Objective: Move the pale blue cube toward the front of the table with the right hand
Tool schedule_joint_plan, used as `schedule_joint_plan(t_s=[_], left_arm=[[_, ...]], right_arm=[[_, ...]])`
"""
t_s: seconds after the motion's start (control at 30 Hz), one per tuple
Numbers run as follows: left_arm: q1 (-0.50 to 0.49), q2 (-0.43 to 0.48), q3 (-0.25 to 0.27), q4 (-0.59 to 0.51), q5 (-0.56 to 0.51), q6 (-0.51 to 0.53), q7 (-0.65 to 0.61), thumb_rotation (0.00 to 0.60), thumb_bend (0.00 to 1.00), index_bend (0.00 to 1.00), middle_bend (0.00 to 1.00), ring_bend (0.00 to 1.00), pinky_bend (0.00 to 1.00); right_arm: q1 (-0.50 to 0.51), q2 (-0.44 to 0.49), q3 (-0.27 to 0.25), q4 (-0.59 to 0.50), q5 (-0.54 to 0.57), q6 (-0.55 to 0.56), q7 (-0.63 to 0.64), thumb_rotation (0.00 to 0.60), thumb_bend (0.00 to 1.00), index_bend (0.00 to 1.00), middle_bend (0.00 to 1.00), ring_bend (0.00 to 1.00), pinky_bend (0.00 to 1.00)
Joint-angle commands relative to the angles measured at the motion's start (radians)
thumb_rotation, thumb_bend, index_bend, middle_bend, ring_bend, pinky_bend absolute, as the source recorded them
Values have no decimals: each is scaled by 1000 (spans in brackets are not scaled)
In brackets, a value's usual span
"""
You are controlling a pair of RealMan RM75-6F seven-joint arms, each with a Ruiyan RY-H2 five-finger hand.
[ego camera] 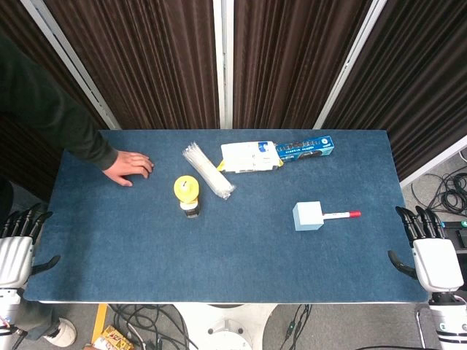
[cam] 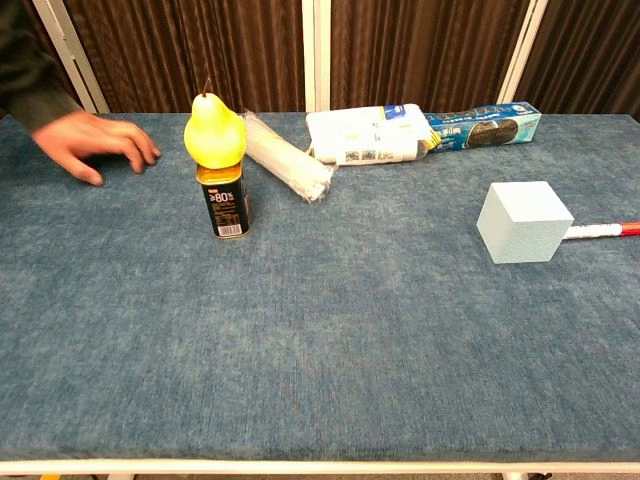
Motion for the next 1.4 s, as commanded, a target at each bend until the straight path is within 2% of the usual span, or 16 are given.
schedule_joint_plan(t_s=[0.03, 0.63, 0.77, 0.97, 1.03, 1.2, 1.4], left_arm=[[0, 0, 0, 0, 0, 0, 0, 600, 51, 219, 155, 123, 97], [0, 0, 0, 0, 0, 0, 0, 600, 50, 219, 155, 123, 97], [0, 0, 0, 0, 0, 0, 0, 600, 51, 219, 155, 123, 97], [0, 0, 0, 0, 0, 0, 0, 600, 51, 219, 155, 123, 97], [0, 0, 0, 0, 0, 0, 0, 600, 51, 219, 155, 123, 97], [0, 0, 0, 0, 0, 0, 0, 600, 50, 219, 155, 123, 97], [0, 0, 0, 0, 0, 0, 0, 600, 51, 219, 155, 123, 97]], right_arm=[[2, -1, 0, 1, 1, -3, 1, 600, 176, 46, 125, 0, 0], [-4, 0, -2, 15, 0, 5, 17, 600, 176, 46, 126, 0, 0], [12, -1, 9, 25, 28, -27, 6, 600, 176, 78, 162, 0, 0], [118, -32, 59, 101, 133, -205, -29, 600, 179, 216, 289, 0, 0], [177, -65, 76, 153, 174, -296, -63, 600, 181, 257, 318, 0, 0], [288, -159, 94, 275, 246, -464, -127, 600, 181, 286, 327, 0, 7], [377, -296, 93, 441, 283, -571, -171, 600, 181, 339, 336, 0, 8]])
